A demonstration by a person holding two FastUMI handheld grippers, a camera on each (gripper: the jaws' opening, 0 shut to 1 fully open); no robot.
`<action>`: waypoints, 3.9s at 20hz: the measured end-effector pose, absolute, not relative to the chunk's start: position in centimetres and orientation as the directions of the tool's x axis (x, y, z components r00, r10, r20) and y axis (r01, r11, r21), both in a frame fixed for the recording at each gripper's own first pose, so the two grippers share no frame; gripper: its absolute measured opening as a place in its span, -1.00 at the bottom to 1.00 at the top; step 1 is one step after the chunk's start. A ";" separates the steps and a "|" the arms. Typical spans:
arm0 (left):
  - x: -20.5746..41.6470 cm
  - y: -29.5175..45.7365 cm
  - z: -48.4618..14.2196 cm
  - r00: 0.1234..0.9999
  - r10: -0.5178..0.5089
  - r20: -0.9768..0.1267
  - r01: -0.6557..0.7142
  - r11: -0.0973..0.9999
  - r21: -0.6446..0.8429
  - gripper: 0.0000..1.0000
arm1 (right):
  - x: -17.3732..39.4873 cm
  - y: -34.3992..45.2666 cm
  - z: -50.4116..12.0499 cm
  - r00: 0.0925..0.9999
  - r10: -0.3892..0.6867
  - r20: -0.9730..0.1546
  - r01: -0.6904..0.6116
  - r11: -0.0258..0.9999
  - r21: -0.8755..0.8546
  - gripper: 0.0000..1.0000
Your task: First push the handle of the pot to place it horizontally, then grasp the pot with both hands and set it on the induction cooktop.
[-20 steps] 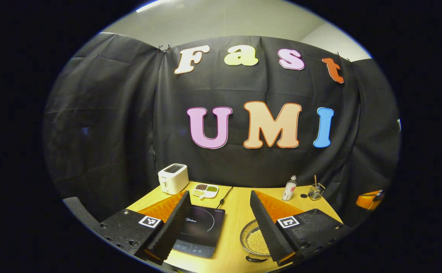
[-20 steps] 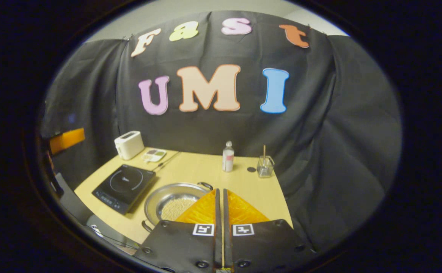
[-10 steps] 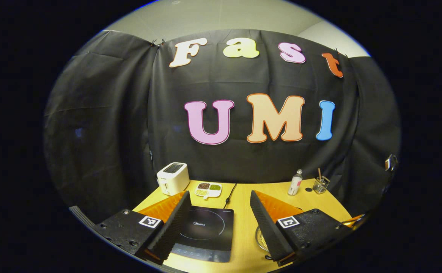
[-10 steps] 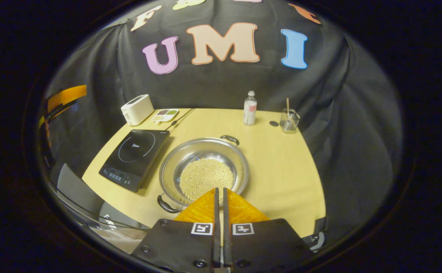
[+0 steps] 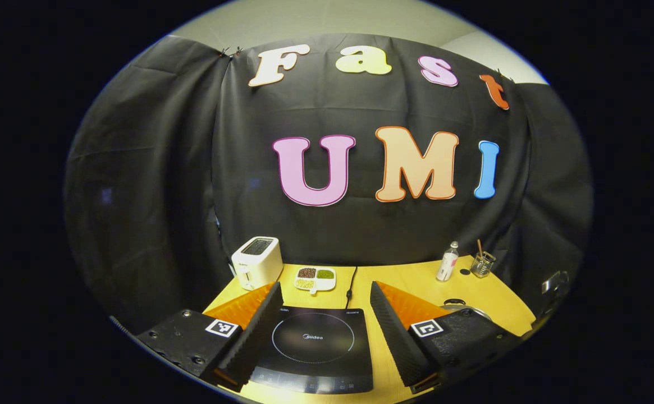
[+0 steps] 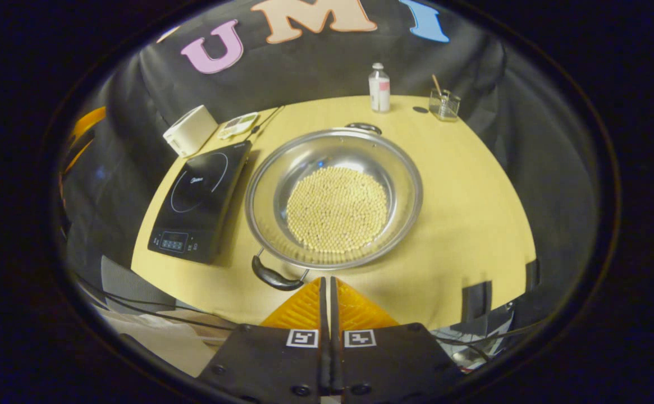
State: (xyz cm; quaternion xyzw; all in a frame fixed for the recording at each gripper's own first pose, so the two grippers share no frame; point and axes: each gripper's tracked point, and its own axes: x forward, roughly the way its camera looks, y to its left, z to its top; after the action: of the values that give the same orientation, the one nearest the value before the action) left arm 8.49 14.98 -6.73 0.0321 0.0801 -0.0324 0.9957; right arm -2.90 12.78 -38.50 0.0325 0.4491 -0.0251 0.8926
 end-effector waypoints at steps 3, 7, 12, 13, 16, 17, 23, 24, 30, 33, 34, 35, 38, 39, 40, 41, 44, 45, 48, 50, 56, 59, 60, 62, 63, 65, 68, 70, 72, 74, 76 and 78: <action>9.0 16.9 -7.1 0.986 -0.069 -0.149 0.076 0.996 0.047 0.86 | -3.0 13.7 -41.2 0.551 -0.040 -0.833 0.141 0.989 0.046 -0.94; 8.9 19.5 -7.8 0.986 -0.075 -0.146 0.085 0.994 0.062 0.86 | -3.0 14.8 -43.5 0.526 -0.089 -0.846 0.206 0.978 0.026 -0.94; 8.6 21.7 -9.1 0.982 -0.085 -0.170 0.101 0.991 0.086 0.92 | -3.0 15.4 -44.4 0.520 -0.148 -0.842 0.250 0.968 -0.016 -0.94; 8.6 21.9 -9.1 0.981 -0.090 -0.170 0.106 0.990 0.088 0.92 | -3.0 15.6 -44.4 0.520 -0.152 -0.840 0.250 0.968 -0.020 -0.94; 8.9 22.0 -9.2 0.980 -0.111 -0.163 0.127 0.988 0.089 0.92 | -2.6 16.5 -44.5 0.524 -0.157 -0.837 0.246 0.969 -0.028 -0.94; 8.9 22.1 -9.2 0.979 -0.121 -0.162 0.136 0.987 0.090 0.91 | -2.4 17.0 -44.5 0.525 -0.155 -0.837 0.244 0.969 -0.027 -0.94; 9.3 22.6 -10.0 0.974 -0.153 -0.170 0.166 0.984 0.065 0.92 | -0.5 21.2 -44.8 0.530 -0.126 -0.838 0.213 0.977 -0.012 -0.94; 9.4 22.7 -10.2 0.973 -0.151 -0.174 0.164 0.985 0.061 0.86 | -0.1 22.2 -45.0 0.528 -0.108 -0.842 0.199 0.980 -0.001 -0.94; 10.3 23.7 -11.3 0.972 -0.139 -0.189 0.147 0.989 0.029 0.92 | 2.6 25.7 -46.0 0.516 -0.073 -0.853 0.191 0.981 0.032 -0.94; 10.3 24.6 -11.7 0.974 -0.116 -0.197 0.124 0.992 0.026 0.92 | 3.9 26.4 -46.0 0.519 -0.053 -0.853 0.181 0.982 0.049 -1.00; 10.2 25.0 -12.1 0.973 -0.110 -0.203 0.118 0.993 0.027 0.92 | 4.3 26.7 -46.0 0.521 -0.050 -0.852 0.170 0.984 0.046 -1.00; 10.1 25.3 -12.1 0.973 -0.106 -0.206 0.114 0.993 0.025 0.92 | 4.7 26.8 -46.0 0.523 -0.049 -0.851 0.162 0.986 0.043 -1.00; 10.1 25.7 -12.5 0.972 -0.100 -0.213 0.106 0.994 0.018 0.92 | 5.9 27.4 -45.9 0.529 -0.045 -0.847 0.161 0.986 0.048 -1.00; 10.1 25.8 -12.6 0.971 -0.099 -0.216 0.105 0.994 0.015 0.92 | 6.5 27.6 -45.8 0.533 -0.043 -0.845 0.163 0.985 0.053 -0.93; 10.0 25.9 -12.8 0.971 -0.099 -0.218 0.104 0.995 0.010 0.86 | 6.9 27.9 -45.8 0.537 -0.040 -0.843 0.168 0.984 0.060 -1.00; 10.0 25.8 -12.9 0.970 -0.102 -0.220 0.104 0.995 0.001 0.92 | 7.5 28.1 -45.7 0.541 -0.038 -0.840 0.176 0.982 0.069 -1.00; 9.8 25.2 -13.6 0.966 -0.114 -0.234 0.110 0.993 -0.032 0.92 | 8.9 28.7 -45.7 0.556 -0.034 -0.831 0.209 0.973 0.100 -0.93; 9.8 25.1 -13.8 0.964 -0.117 -0.239 0.111 0.993 -0.040 0.92 | 9.5 28.9 -45.7 0.560 -0.032 -0.828 0.220 0.969 0.111 -0.93; 9.6 24.9 -14.3 0.961 -0.120 -0.248 0.110 0.992 -0.054 0.92 | 11.2 29.6 -45.6 0.571 -0.027 -0.820 0.257 0.955 0.148 -1.00; 9.6 24.8 -14.2 0.962 -0.126 -0.241 0.113 0.991 -0.065 0.93 | 12.3 30.1 -45.6 0.578 -0.018 -0.816 0.279 0.944 0.176 -1.00; 9.5 24.5 -14.6 0.958 -0.139 -0.251 0.123 0.989 -0.080 0.93 | 15.0 30.5 -45.5 0.590 -0.004 -0.808 0.291 0.934 0.207 -1.00; 9.5 23.8 -14.9 0.953 -0.153 -0.262 0.136 0.987 -0.080 0.93 | 14.8 30.5 -45.3 0.584 0.006 -0.812 0.284 0.935 0.211 -0.94; 9.6 23.3 -15.0 0.950 -0.160 -0.267 0.143 0.986 -0.080 0.93 | 14.4 30.3 -45.1 0.583 0.002 -0.812 0.283 0.937 0.206 -0.94; 9.8 22.7 -15.4 0.943 -0.179 -0.281 0.161 0.983 -0.085 0.93 | 13.5 29.9 -44.4 0.585 -0.003 -0.811 0.293 0.933 0.208 -0.94; 9.8 22.3 -15.6 0.938 -0.190 -0.289 0.171 0.981 -0.089 0.93 | 12.6 30.5 -42.9 0.593 0.022 -0.805 0.285 0.929 0.236 -1.00; 10.0 21.4 -16.0 0.927 -0.217 -0.306 0.196 0.976 -0.099 0.93 | 12.0 30.1 -42.3 0.609 0.028 -0.792 0.282 0.927 0.249 -0.57; 10.1 19.6 -17.0 0.900 -0.278 -0.336 0.244 0.960 -0.141 1.00 | 10.5 29.3 -40.5 0.632 0.040 -0.774 0.284 0.917 0.279 0.05; 10.2 18.6 -17.9 0.881 -0.305 -0.363 0.262 0.951 -0.165 0.93 | 9.3 28.1 -39.7 0.630 0.037 -0.776 0.295 0.913 0.283 0.51; 10.2 17.8 -18.8 0.862 -0.321 -0.391 0.272 0.946 -0.177 0.94 | 8.0 26.3 -39.0 0.625 0.024 -0.780 0.318 0.905 0.282 0.84; 10.3 17.0 -19.7 0.844 -0.330 -0.422 0.278 0.943 -0.182 0.94 | 6.8 24.0 -38.4 0.619 -0.002 -0.785 0.354 0.894 0.276 1.00; 10.5 16.3 -20.6 0.825 -0.331 -0.459 0.282 0.944 -0.172 0.92 | 5.8 21.5 -37.8 0.607 -0.032 -0.794 0.397 0.878 0.268 1.00; 10.7 15.2 -21.7 0.803 -0.338 -0.491 0.298 0.941 -0.161 0.92 | 5.2 18.7 -37.2 0.600 -0.060 -0.798 0.426 0.868 0.255 0.89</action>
State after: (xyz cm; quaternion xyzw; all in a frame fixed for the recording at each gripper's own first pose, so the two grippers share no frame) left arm 10.70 15.19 -21.69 -0.0378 0.2656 -0.1678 0.9486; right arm 5.15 18.66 -37.17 0.2154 0.4251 -0.1399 0.8680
